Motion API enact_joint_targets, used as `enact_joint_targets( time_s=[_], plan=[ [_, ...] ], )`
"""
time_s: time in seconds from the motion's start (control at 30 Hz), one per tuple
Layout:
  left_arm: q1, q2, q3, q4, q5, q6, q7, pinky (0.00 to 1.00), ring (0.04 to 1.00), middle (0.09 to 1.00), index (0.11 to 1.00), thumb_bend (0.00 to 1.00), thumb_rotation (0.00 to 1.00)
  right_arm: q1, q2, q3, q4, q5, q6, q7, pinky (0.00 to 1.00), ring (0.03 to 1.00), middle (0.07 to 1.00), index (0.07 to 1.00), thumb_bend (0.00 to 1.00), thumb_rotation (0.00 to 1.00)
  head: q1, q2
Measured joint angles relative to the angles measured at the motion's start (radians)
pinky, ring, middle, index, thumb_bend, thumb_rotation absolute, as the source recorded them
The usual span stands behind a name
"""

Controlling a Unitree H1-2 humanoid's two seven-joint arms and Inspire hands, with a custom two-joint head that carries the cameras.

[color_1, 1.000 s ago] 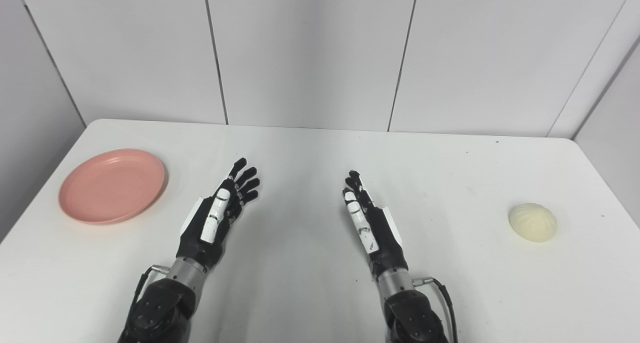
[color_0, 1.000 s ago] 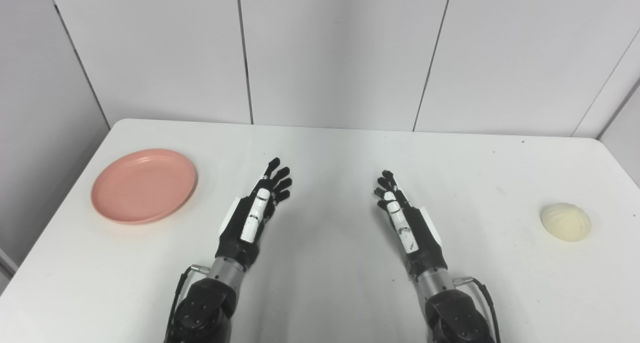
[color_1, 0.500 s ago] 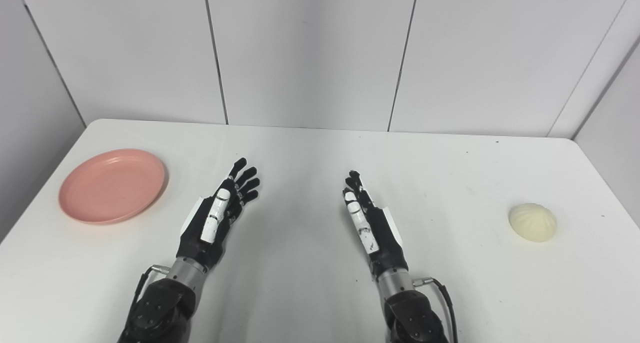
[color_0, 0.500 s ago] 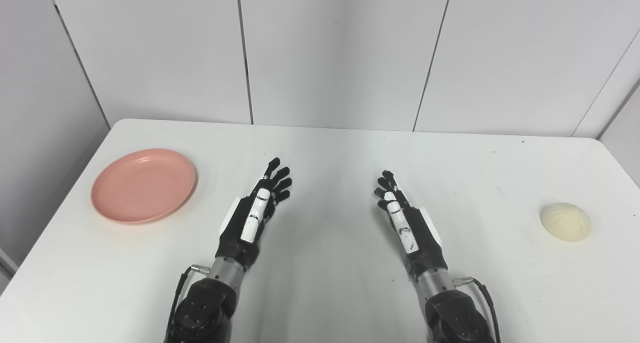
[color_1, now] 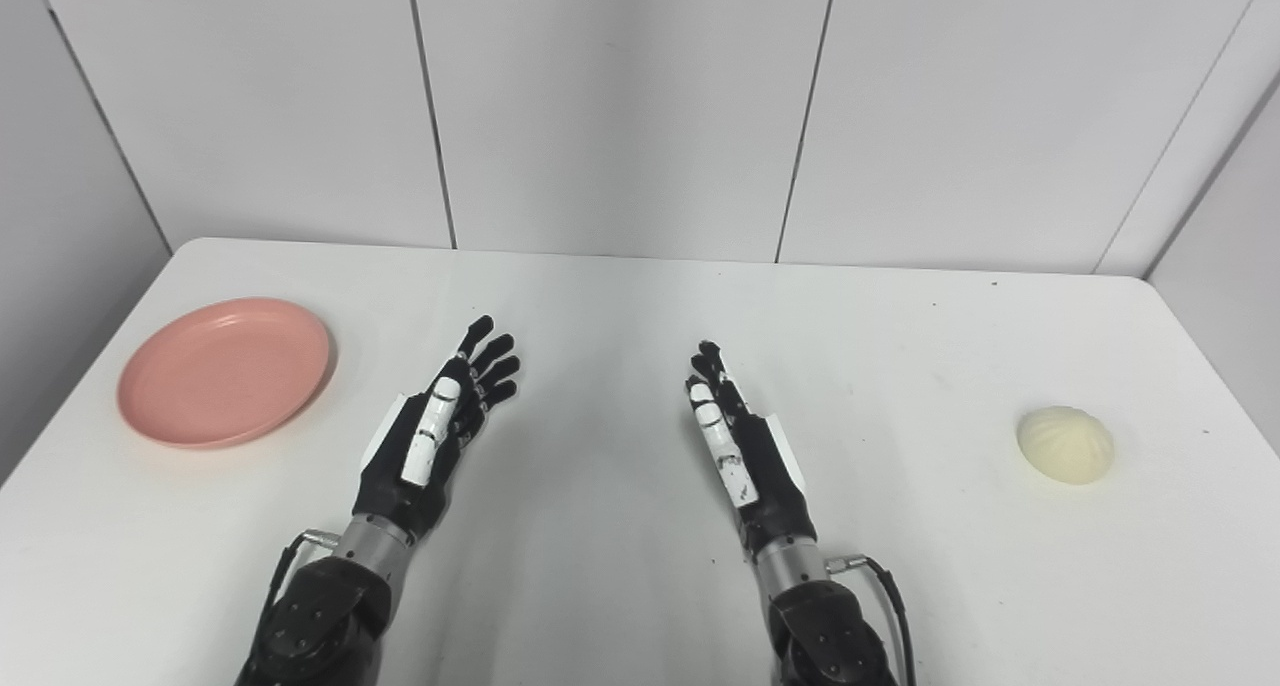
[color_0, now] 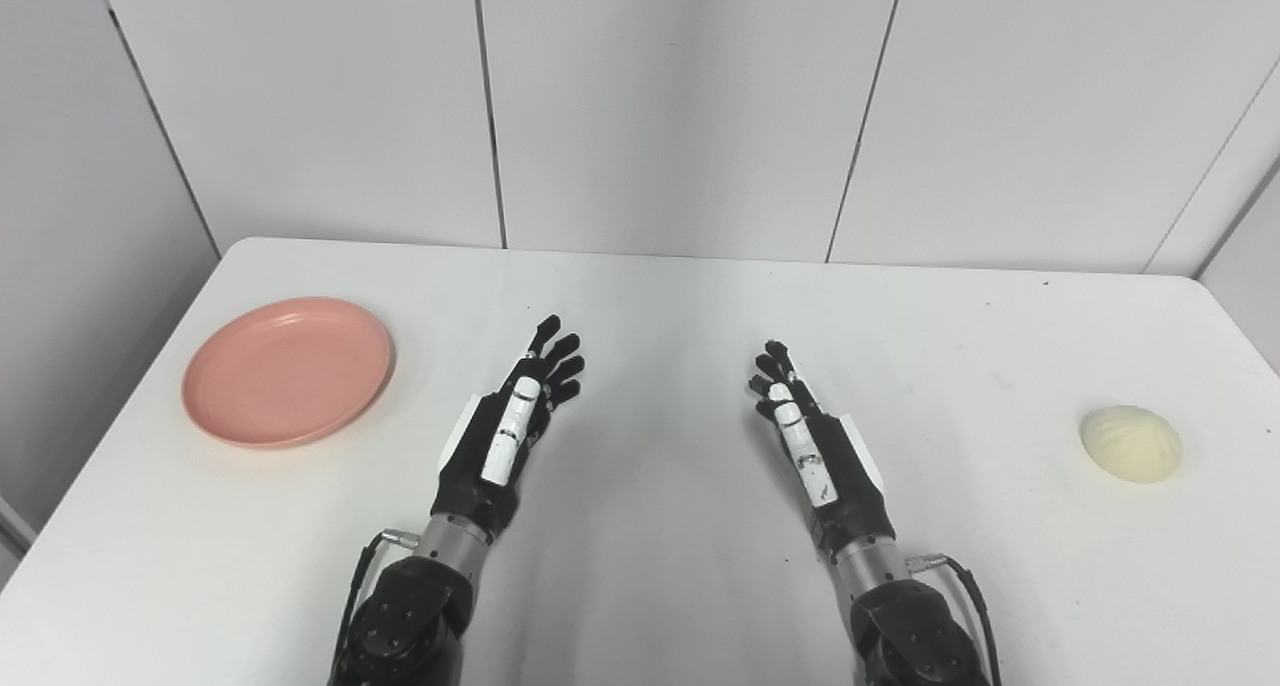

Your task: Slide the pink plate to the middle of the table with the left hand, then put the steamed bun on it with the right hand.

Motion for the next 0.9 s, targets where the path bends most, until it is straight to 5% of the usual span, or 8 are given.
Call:
enact_joint_targets(
  time_s=[0.23,0.53,0.9],
  plan=[
    [0.0,0.0,0.0,0.0,0.0,0.0,0.0,0.92,0.93,0.951,0.962,0.48,1.0,0.0,0.0,0.0,0.001,0.0,0.0,0.0,0.95,0.938,0.962,0.978,0.21,1.0,0.017,-0.006],
    [-0.017,-0.003,-0.003,0.021,0.01,-0.002,0.003,0.93,0.941,0.961,0.97,0.48,1.0,-0.009,-0.004,-0.012,0.008,0.017,0.0,0.019,0.97,0.94,0.962,0.975,0.25,1.0,0.198,-0.057],
    [-0.048,-0.026,-0.003,0.068,0.05,-0.036,0.01,0.96,0.966,0.981,0.99,0.44,1.0,-0.024,-0.024,-0.033,0.037,0.084,-0.019,0.065,0.99,0.956,0.974,0.984,0.27,1.0,0.301,-0.078]
  ],
)
